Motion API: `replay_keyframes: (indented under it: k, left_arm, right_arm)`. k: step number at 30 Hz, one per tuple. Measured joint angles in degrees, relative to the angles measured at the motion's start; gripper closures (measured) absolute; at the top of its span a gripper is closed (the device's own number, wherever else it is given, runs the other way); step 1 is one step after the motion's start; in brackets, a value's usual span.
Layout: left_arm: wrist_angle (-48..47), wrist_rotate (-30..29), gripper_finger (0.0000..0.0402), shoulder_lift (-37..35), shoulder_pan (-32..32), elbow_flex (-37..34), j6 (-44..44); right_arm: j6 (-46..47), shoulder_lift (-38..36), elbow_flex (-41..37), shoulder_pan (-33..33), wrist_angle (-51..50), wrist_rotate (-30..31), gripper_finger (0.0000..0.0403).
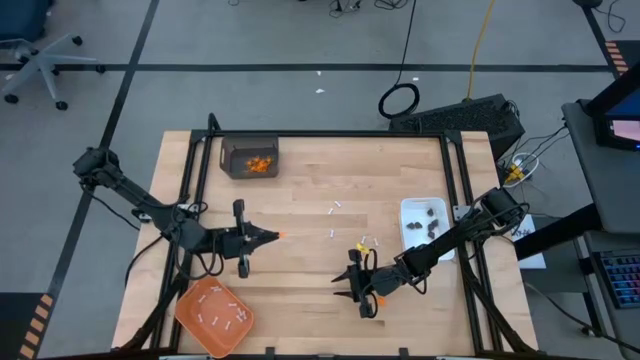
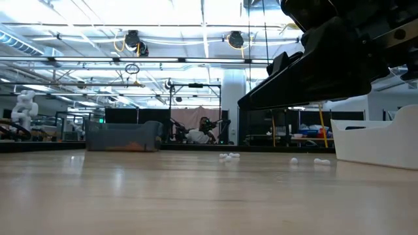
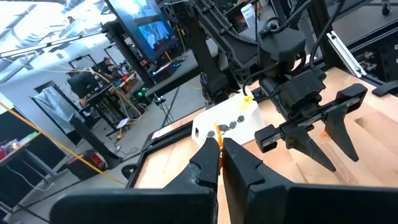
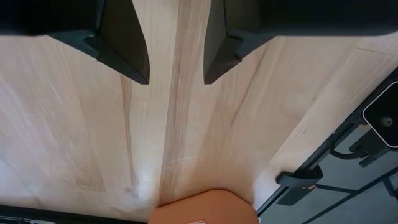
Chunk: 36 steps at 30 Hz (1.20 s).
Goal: Sort Halloween decoration
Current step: Put the orange spider toy into the black bin
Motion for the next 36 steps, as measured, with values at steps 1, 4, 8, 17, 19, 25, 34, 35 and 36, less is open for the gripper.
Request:
replay_keyframes:
  k: [1, 4, 8, 17, 19, 25, 34, 35, 36]
  left_arm:
    - [0.0, -0.01, 0.0394, 0.0, 0.0, 0.0, -0.15]
    - [-0.01, 0.0, 0.0394, 0.0, -0.11, 0.0, -0.56]
    - [-0.07, 0.13, 0.0394, 0.0, -0.33, 0.0, -1.78]
    - [-0.07, -4.73, 0.0394, 0.0, -0.31, 0.0, -25.18]
    - [-0.47, -7.32, 0.0394, 0.0, -0.17, 0.0, -28.22]
    - [-1.23, -11.57, 0.04, -1.53, 4.48, 0.03, -28.94]
    - [-18.23, -3.62, 0.0401, -10.63, 23.04, 0.07, -33.44]
    - [-20.34, -2.06, 0.0401, -11.41, 25.4, 0.07, -34.2]
    - [-22.67, -0.68, 0.0401, -12.13, 27.85, 0.09, -34.85]
  right_arm:
    - [0.0, 0.0, 0.0, 0.0, 0.0, 0.0, 0.0266]
    - [0.0, 0.0, 0.0, 0.0, 0.0, 0.0, 0.0266]
    - [0.0, 0.0, 0.0, 0.0, 0.0, 0.0, 0.0266]
    - [0.0, 0.0, 0.0, 0.0, 0.0, -0.02, 0.0266]
    - [0.0, 0.0, 0.0, 0.0, 0.0, -0.02, 0.0266]
    - [0.0, 0.0, 0.0, -0.01, -0.03, -0.02, 0.0266]
    - [0.01, 0.02, -0.04, -0.04, -1.79, 0.04, 0.0266]
    - [0.02, 0.02, -0.04, -0.04, -1.98, 0.5, 0.0266]
    - [0.12, 0.02, -0.04, -0.02, -2.34, 1.23, 0.0266]
